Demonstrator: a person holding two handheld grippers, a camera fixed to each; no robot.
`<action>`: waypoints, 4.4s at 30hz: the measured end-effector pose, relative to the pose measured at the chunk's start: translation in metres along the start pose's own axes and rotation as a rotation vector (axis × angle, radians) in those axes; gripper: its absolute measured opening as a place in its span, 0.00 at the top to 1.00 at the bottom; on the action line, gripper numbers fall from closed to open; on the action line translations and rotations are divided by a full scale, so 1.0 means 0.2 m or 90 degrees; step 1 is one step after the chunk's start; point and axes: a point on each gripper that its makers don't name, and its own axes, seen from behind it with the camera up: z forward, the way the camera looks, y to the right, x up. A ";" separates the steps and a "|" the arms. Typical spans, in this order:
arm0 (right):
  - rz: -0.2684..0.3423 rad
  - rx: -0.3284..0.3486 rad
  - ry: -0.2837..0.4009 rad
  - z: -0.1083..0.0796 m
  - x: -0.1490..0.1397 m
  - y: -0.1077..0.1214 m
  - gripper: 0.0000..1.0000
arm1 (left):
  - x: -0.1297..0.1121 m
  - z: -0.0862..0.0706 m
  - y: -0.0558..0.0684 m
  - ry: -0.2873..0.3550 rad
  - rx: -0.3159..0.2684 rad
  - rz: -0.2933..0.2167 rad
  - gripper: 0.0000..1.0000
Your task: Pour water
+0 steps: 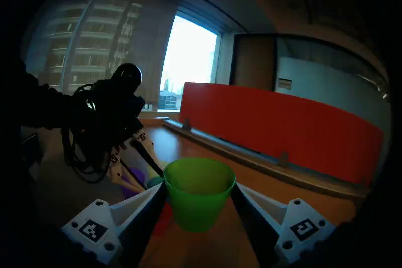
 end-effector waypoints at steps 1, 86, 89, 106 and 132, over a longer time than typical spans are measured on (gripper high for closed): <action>0.000 0.000 0.000 0.00 0.00 0.00 0.09 | 0.00 0.00 0.00 -0.002 0.000 -0.001 0.13; 0.001 -0.002 0.000 0.00 -0.02 0.02 0.09 | -0.05 0.10 0.03 -0.057 0.001 -0.018 0.14; 0.002 -0.003 0.000 0.00 -0.02 0.02 0.09 | -0.05 0.11 0.03 -0.057 0.002 -0.018 0.14; 0.000 -0.004 -0.002 -0.01 -0.02 0.02 0.09 | -0.04 0.12 0.01 -0.037 0.007 -0.030 0.15; -0.006 -0.002 0.002 0.00 0.04 -0.01 0.09 | 0.07 -0.03 -0.04 0.034 0.035 -0.041 0.17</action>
